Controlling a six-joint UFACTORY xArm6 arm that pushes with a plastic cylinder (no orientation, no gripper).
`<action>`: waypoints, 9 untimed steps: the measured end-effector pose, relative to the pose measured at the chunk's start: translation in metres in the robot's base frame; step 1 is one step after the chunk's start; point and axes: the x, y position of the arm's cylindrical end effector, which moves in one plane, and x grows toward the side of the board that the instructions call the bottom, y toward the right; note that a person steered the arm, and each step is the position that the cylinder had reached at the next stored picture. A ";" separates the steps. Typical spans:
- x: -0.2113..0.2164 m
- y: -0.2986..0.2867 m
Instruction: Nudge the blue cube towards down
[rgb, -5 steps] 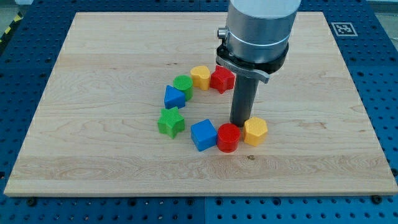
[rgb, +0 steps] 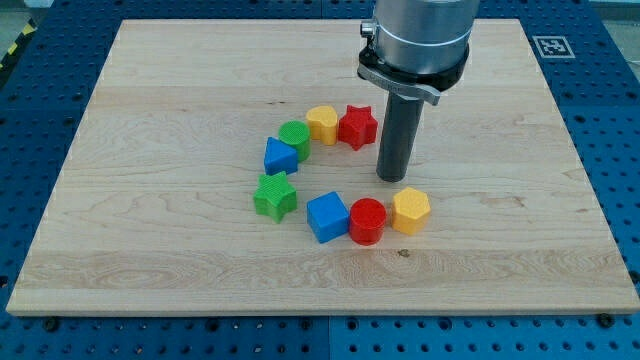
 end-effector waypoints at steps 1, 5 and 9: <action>0.000 -0.025; 0.012 -0.066; 0.009 -0.058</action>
